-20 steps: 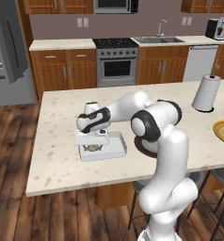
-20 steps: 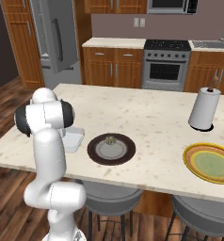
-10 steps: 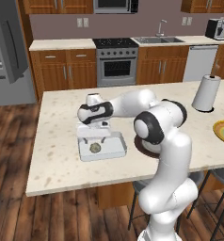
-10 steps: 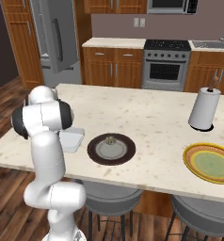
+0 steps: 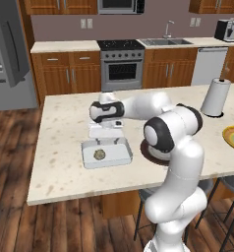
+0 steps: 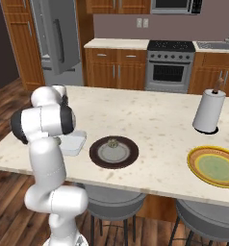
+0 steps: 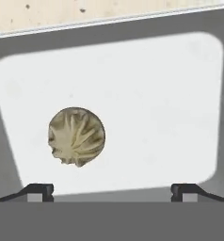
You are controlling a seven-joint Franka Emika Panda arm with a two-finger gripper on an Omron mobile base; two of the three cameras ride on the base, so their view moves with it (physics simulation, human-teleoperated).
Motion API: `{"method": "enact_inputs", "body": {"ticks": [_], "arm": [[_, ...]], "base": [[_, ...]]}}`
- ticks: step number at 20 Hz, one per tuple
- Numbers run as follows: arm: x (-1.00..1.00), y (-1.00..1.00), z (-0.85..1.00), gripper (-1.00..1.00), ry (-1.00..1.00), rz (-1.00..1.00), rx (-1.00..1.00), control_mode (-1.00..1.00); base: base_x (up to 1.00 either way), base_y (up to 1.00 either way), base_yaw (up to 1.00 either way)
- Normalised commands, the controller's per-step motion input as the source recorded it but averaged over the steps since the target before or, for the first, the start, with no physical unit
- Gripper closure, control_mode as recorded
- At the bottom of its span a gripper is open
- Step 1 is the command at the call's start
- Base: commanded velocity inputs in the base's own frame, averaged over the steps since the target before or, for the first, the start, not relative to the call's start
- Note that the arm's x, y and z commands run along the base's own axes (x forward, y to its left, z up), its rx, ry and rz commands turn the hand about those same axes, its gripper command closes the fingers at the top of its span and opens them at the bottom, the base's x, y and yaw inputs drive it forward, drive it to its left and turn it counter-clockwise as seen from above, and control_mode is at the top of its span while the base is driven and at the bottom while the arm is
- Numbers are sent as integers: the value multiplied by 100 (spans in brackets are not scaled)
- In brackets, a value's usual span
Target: Place two dumplings into each of the tupperware containers and then place the containers in the fridge.
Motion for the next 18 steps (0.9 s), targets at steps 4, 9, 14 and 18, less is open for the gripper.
{"method": "enact_inputs", "body": {"ticks": [4,9,14,18], "arm": [[7,-100,9,-100,1,0,7,-100],[1,-97,2,-100,-3,0,4,-100],[0,-66,-1,-100,-29,0,0,-100],[0,-63,0,-100,-23,0,0,-100]], "base": [[0,0,0],[0,0,0],[0,0,0],[0,0,0]]}}
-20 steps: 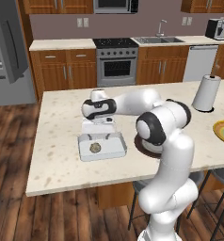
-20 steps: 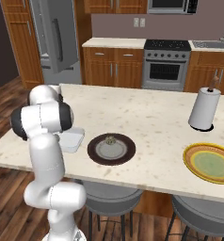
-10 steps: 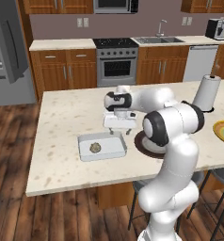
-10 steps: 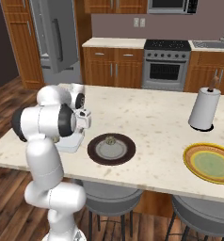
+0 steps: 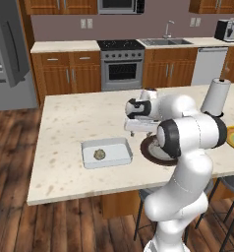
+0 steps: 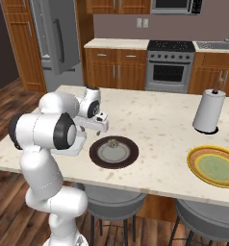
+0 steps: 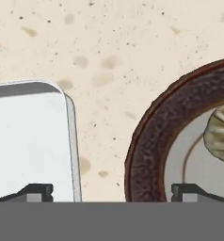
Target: Place two dumplings into each of the tupperware containers and then place the containers in the fridge.
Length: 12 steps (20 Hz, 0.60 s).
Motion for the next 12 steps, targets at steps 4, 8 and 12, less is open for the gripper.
{"method": "enact_inputs", "body": {"ticks": [4,8,12], "arm": [[3,-72,0,-100,0,0,0,-100],[8,-67,0,-100,10,0,0,-100],[16,-55,-10,-100,1,0,0,-100]], "base": [[0,0,0],[0,0,0],[0,0,0]]}}
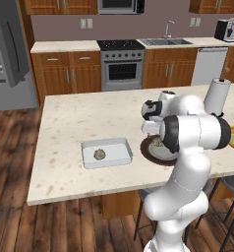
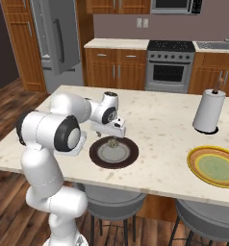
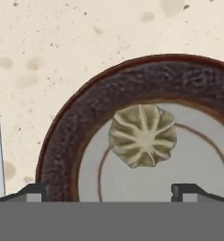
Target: Place two dumplings into each of the tupperware containers and then place the containers in the fridge.
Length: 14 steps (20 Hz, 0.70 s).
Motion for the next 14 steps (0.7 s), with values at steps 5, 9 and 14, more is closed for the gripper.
{"method": "enact_inputs", "body": {"ticks": [5,9,14], "arm": [[15,-41,-24,-100,0,0,0,-100],[4,-3,-33,-100,4,0,0,-100],[0,0,-24,-100,8,1,0,-100]], "base": [[0,0,0],[0,0,0],[0,0,0]]}}
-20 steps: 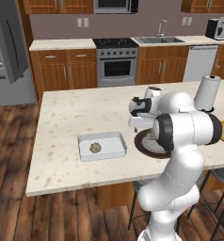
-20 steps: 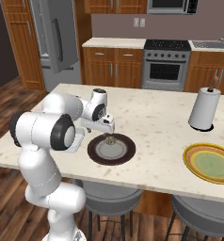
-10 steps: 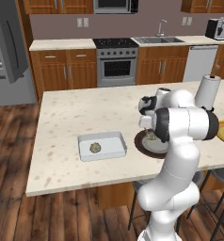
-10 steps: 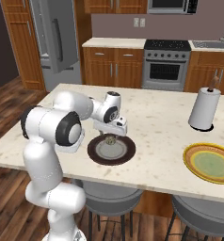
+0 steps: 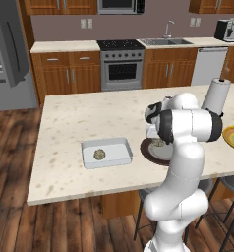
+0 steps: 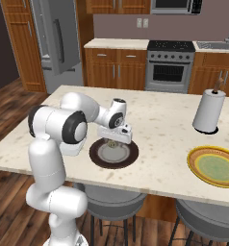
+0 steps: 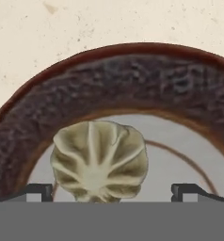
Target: Place two dumplings into each of the tupperware containers and then place the containers in the fridge.
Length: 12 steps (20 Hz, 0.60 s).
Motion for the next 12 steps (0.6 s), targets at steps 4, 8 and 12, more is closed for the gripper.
{"method": "enact_inputs", "body": {"ticks": [4,8,12], "arm": [[3,0,-16,-100,1,2,0,-100],[4,6,-11,-100,0,2,0,-100],[0,8,-13,-100,6,1,0,-100]], "base": [[0,0,0],[0,0,0],[0,0,0]]}}
